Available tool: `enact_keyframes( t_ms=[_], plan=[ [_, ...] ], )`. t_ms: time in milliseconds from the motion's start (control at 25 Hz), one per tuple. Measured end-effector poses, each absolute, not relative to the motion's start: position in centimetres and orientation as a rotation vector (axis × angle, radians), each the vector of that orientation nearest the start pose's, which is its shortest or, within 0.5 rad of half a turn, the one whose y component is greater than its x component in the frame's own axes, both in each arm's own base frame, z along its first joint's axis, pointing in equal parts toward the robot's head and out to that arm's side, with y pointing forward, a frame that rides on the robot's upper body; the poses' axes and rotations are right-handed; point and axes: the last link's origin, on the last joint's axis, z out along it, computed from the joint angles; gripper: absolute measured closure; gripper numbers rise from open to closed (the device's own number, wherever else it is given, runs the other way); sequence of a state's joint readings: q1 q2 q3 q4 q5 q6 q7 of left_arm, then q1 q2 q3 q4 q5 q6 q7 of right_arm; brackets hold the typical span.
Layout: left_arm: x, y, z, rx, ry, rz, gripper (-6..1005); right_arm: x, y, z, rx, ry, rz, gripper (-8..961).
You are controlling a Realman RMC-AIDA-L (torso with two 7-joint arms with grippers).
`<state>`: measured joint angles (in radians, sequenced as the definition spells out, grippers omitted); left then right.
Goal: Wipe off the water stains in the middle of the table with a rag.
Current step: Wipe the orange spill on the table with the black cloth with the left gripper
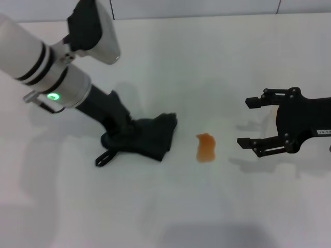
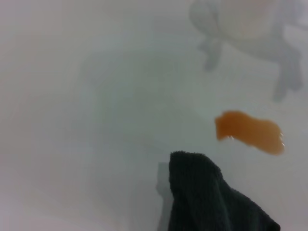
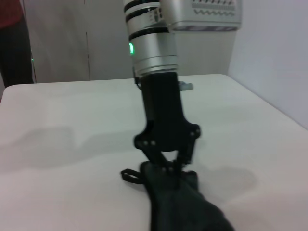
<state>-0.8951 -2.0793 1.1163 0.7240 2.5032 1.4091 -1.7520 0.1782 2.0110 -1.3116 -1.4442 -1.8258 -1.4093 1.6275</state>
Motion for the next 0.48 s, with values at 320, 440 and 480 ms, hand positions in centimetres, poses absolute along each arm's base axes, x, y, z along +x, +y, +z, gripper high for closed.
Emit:
enact_keyframes(
  t_ms=[320, 440, 480],
  plan=[
    [-15.6, 39.7, -6.6, -3.03, -0.132, 0.34, 938, 21.0, 29.8, 3.6, -2.776, 0.148, 0.311, 97],
    [-14.8, 39.4, -7.4, -3.048, -0.096, 0.325, 938, 21.0, 29.9, 3.6, -2.777, 0.152, 0.302, 96],
    [-14.7, 39.4, -7.6, -3.051, -0.089, 0.32, 938, 21.1, 29.8, 3.6, -2.778, 0.153, 0.3, 96]
  ],
)
